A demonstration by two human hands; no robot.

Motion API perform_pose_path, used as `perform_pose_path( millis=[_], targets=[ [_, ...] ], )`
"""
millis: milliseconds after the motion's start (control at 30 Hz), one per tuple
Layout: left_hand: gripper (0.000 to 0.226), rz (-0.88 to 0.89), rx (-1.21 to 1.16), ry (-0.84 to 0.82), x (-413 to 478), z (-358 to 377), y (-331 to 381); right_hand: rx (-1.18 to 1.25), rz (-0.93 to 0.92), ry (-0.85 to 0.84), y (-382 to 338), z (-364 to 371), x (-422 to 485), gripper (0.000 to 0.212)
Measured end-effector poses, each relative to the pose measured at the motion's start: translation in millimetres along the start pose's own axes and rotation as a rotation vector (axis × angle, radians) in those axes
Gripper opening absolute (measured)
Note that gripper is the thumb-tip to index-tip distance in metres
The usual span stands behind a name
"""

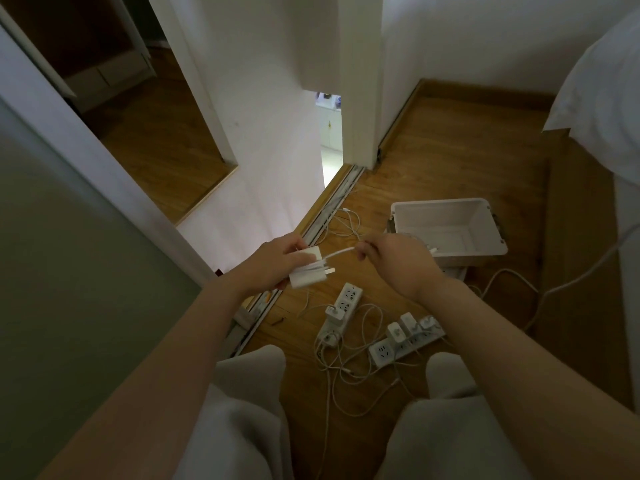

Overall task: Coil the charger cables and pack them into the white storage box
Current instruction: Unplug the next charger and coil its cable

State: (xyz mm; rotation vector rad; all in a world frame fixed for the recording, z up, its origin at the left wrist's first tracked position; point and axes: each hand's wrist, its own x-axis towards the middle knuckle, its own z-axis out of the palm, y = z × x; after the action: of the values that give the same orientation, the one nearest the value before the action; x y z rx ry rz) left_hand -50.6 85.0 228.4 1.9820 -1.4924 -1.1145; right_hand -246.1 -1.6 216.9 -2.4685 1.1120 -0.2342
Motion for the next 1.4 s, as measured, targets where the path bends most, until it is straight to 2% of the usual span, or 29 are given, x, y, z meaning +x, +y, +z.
perform_pose_path(
  millis=[200, 367, 533, 767, 867, 967, 1100, 1233, 1333, 1400],
  targets=[
    [0.019, -0.034, 0.085, 0.186, 6.1, 3.3, -5.0, 0.019, -0.044, 0.046, -17.2, 6.8, -2.4, 0.033],
    [0.019, -0.039, 0.041, 0.35, 8.9, 7.8, -1.3, 0.1, -0.104, 0.075, -35.1, 5.4, -8.7, 0.034],
    [0.022, -0.094, -0.301, 0.42, 12.4, 16.8, 12.3, 0.111, -0.181, 0.064, -53.4, 14.3, -16.9, 0.032],
    [0.038, -0.115, -0.698, 0.458, 14.4, 16.2, 23.4, 0.33, -0.19, 0.088, -54.3, 16.7, -16.0, 0.027],
    [0.025, -0.025, -0.894, 0.486, 15.2, 14.1, 24.3, 0.43, -0.149, -0.007, -57.7, 17.3, -15.7, 0.029],
    [0.023, 0.119, -1.281, 0.4, 13.7, 9.8, 23.3, 0.653, -0.042, -0.131, -59.3, 17.1, -13.6, 0.026],
    [0.035, 0.168, -1.67, 0.256, 8.3, 5.9, 23.3, 1.09, 0.279, -0.26, -57.5, 8.1, -11.0, 0.019],
    [0.048, 0.156, -1.72, 0.208, 6.0, 5.0, 24.1, 1.45, 0.561, -0.243, -53.8, 3.8, -7.6, 0.013],
    [0.056, 0.158, -1.72, 0.175, 6.0, 8.7, 24.9, 1.854, 0.678, -0.177, -54.7, 4.2, -8.3, 0.006],
    [0.06, 0.153, -1.711, 0.159, 6.0, 11.3, 27.2, 2.011, 0.686, -0.121, -54.8, 6.6, -9.2, 0.009]
  ],
)
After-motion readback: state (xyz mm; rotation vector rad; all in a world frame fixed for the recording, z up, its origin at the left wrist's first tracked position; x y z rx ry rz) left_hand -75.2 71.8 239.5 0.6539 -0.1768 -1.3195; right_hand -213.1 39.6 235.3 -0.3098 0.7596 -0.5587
